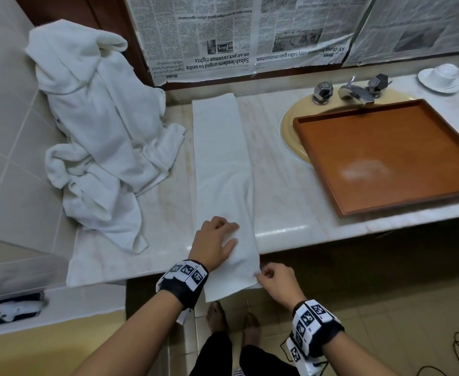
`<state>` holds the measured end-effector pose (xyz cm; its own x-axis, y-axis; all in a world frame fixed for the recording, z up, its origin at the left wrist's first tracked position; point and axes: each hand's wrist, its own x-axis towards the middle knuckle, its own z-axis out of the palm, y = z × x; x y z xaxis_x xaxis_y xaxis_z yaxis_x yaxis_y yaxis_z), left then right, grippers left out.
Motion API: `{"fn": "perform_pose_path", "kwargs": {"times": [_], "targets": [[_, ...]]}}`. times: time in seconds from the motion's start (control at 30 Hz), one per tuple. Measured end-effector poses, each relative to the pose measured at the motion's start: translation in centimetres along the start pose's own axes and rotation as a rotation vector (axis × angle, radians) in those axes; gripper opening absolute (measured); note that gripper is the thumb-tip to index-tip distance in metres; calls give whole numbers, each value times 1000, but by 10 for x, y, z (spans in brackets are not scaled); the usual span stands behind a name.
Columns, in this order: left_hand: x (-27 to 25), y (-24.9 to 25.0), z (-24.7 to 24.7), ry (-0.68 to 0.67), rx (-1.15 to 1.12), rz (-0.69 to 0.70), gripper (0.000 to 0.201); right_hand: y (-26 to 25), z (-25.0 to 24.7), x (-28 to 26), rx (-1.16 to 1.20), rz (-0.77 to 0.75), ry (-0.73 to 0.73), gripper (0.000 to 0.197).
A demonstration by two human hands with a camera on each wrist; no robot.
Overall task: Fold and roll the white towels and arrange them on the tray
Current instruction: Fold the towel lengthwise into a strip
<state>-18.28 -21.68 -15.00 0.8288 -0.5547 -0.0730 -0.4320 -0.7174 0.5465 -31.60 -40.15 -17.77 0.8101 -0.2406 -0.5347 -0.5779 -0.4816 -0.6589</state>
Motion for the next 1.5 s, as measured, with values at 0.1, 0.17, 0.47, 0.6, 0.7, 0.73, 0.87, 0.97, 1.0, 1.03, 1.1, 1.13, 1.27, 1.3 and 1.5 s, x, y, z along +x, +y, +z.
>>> {"fn": "perform_pose_path", "kwargs": {"times": [0.1, 0.17, 0.47, 0.6, 0.7, 0.73, 0.87, 0.97, 1.0, 1.03, 1.1, 1.13, 1.27, 1.3, 1.5], "targets": [[-2, 1, 1, 35, -5, -31, 39, 10, -7, -17, 74, 6, -23, 12], [-2, 3, 2, 36, -15, -52, 42, 20, -10, -34, 163, 6, -86, 10], [-12, 5, -2, 2, -31, -65, 42, 43, -3, -80, 100, -258, 78, 15], [-42, 4, -1, -18, 74, 10, 51, 32, 5, -65, 95, -170, 85, 27], [-61, -3, -4, 2, 58, 18, 43, 24, 13, -47, -7, -130, 48, 55], [-66, -6, -5, 12, 50, 15, 40, 21, 14, -42, -14, -129, 46, 62], [-88, -20, -3, 50, 12, -9, 25, 11, 18, -24, -16, -127, 31, 65], [-102, -27, 1, 71, -69, -79, 20, 4, 22, -17, -91, -119, 15, 39], [-105, -28, 2, 80, -96, -110, 19, 4, 24, -16, -96, -109, 24, 31], [-108, -28, 2, 90, -122, -145, 18, 4, 27, -15, -88, -103, 37, 27], [-113, -28, 2, 108, -178, -225, 16, 6, 32, -15, -45, -112, 53, 33], [-116, -28, 3, 110, -199, -260, 15, 7, 34, -15, -29, -127, 59, 37], [-120, -31, 11, 70, -212, -367, 24, 8, 39, -11, -61, -172, 93, 29], [-120, -31, 13, 62, -218, -410, 29, 9, 41, -10, -76, -184, 104, 28], [-117, -36, 23, -66, -349, -579, 39, 20, 43, -10, -136, -183, 85, 26]]}}
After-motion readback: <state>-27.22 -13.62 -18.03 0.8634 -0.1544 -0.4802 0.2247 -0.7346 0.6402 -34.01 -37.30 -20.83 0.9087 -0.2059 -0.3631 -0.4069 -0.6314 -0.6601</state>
